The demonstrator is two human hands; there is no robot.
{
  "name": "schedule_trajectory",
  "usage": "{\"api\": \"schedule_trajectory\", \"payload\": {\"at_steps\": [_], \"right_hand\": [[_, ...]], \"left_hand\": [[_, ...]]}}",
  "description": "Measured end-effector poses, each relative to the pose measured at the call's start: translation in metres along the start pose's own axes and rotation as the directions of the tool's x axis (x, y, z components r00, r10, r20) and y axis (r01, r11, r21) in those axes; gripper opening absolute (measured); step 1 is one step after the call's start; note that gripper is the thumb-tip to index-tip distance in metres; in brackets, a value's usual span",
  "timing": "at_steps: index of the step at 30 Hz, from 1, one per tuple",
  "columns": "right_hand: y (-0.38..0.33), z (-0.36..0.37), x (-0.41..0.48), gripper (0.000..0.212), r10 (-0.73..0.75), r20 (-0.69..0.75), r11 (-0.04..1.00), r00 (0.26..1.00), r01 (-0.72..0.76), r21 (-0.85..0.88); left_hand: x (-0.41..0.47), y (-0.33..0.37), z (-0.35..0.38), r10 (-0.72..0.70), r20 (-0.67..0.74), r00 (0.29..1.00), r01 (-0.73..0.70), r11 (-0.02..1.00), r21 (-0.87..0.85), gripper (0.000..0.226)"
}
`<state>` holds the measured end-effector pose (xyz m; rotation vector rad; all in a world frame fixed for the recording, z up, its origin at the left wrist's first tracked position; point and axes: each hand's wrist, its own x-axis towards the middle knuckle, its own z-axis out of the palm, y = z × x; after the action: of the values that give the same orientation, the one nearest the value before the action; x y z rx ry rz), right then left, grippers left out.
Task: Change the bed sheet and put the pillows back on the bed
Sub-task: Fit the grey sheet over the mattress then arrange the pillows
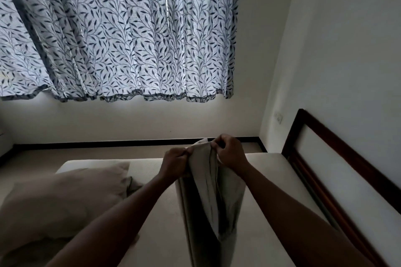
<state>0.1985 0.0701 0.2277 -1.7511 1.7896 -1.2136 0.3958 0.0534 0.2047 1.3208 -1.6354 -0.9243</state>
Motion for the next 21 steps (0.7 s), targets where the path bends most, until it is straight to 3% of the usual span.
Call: {"api": "schedule_trajectory", "payload": {"at_steps": [5, 10, 21], "right_hand": [[-0.025, -0.004, 0.014, 0.014, 0.001, -0.051, 0.999, 0.999, 0.001, 0.036], [-0.043, -0.002, 0.020, 0.020, 0.006, -0.038, 0.988, 0.999, 0.000, 0.155], [-0.069, -0.006, -0.001, 0.028, 0.050, 0.030, 0.903, 0.998, -0.058, 0.427]], "left_hand": [[0.023, 0.016, -0.030, 0.205, -0.053, 0.977, -0.191, 0.960, 0.203, 0.036], [0.032, 0.035, -0.046, 0.327, -0.116, 0.938, -0.285, 0.917, 0.280, 0.039], [0.019, 0.036, -0.045, 0.256, -0.166, 0.952, -0.232, 0.961, 0.151, 0.032]]}}
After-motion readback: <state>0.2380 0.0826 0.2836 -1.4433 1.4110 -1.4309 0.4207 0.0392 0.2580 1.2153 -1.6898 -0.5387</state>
